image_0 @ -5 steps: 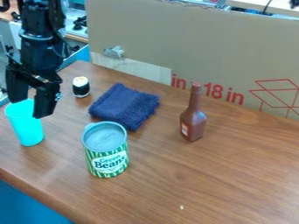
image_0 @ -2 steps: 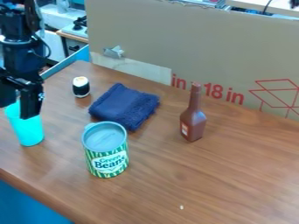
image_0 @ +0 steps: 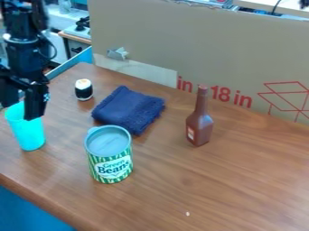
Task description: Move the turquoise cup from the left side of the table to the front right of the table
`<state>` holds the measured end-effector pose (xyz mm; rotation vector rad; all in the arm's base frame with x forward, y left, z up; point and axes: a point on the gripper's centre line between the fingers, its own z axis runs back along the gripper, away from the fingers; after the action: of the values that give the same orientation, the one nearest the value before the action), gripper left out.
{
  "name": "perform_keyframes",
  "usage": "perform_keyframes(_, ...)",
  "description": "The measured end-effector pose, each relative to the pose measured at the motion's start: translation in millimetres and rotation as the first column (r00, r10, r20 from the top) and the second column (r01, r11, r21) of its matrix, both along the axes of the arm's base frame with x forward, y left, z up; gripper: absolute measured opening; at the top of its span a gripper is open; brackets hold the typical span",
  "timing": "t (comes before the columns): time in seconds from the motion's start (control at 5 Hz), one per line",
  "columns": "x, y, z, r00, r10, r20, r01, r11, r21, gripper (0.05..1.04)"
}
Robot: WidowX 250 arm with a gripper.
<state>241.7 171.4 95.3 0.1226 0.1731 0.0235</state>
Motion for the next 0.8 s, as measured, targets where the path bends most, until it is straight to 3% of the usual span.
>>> perform_keyframes(0.6,8,-10,-17.6,0.997,0.053,0.064,-0.051,0.998,-0.04,1.0)
perform_keyframes(0.8,7,-13,-29.4,0.997,0.06,0.048,-0.056,0.996,-0.066,1.0)
